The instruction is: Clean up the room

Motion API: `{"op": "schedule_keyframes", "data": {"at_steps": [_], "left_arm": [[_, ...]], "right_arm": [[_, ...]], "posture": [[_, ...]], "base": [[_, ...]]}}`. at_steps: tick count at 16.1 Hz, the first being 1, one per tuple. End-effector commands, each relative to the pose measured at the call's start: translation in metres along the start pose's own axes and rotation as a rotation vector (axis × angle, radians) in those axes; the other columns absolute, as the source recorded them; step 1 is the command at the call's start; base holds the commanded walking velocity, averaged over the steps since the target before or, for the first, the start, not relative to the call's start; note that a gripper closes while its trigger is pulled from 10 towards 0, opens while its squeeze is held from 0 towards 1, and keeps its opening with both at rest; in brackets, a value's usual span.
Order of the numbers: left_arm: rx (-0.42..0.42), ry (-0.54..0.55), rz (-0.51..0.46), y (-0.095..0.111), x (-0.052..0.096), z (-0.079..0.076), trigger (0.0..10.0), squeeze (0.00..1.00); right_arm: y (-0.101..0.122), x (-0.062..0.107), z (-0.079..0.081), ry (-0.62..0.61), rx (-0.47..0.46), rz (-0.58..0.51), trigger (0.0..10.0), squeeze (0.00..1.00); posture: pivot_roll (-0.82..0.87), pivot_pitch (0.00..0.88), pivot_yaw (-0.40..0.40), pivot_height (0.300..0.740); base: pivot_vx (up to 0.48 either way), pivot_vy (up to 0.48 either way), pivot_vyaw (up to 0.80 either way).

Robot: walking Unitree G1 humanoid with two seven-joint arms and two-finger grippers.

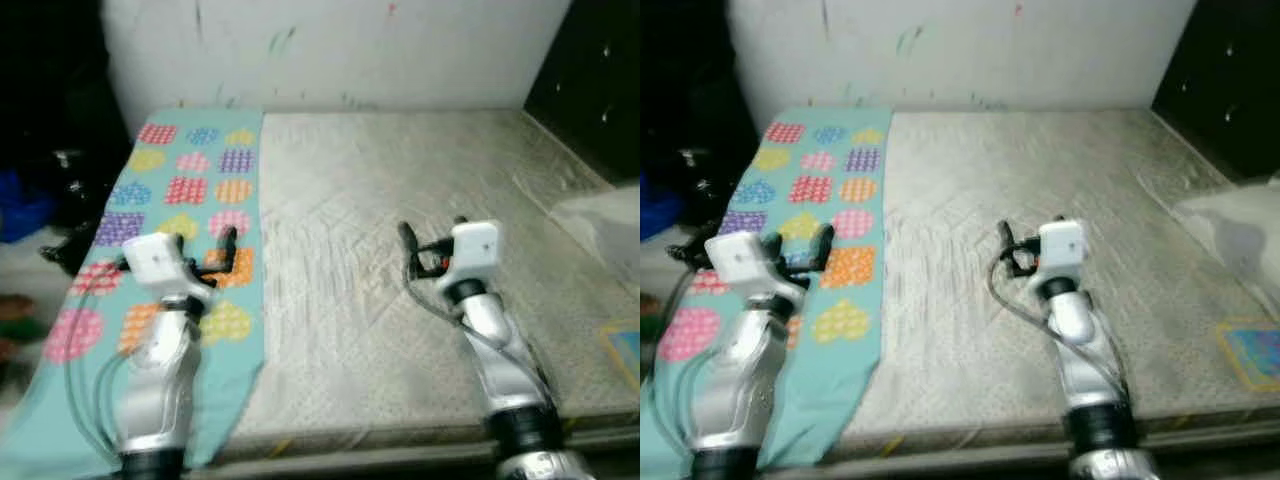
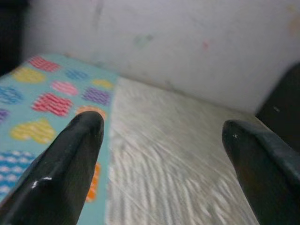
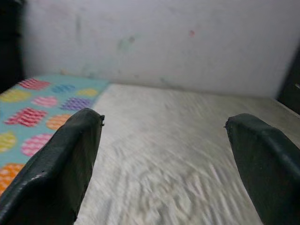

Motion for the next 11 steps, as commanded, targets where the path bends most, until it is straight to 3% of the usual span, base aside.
{"op": "schedule_keyframes", "data": {"at_steps": [1, 11], "left_arm": [[-0.017, 0.016, -0.016, 0.0074, -0.0012, 0.0047, 10.0, 0.0], [-0.014, 0.034, -0.022, 0.0087, -0.0024, 0.0064, 10.0, 0.0]], "right_arm": [[0.006, -0.0029, 0.0044, 0.015, -0.004, -0.017, 10.0, 0.0], [0.0043, -0.0019, 0.0125, 0.058, -0.004, -0.009, 10.0, 0.0]], "posture": [[-0.1, 0.047, -0.019, 0.74], [-0.1, 0.049, -0.021, 0.74]], "base": [[0.0, 0.48, 0.0], [0.0, 0.48, 0.0]]}}
Point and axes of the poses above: a point about 5 cm out from each wrist's last joint towards the gripper, its own x axis pointing back from the gripper into the wrist, its own y axis along the axis of the wrist's last joint, z = x × y, the point moved 5 cm from there along -x, pointing out of the wrist towards the gripper, and after that the axes turned 5 degrees about x, right-handed, at the moved point
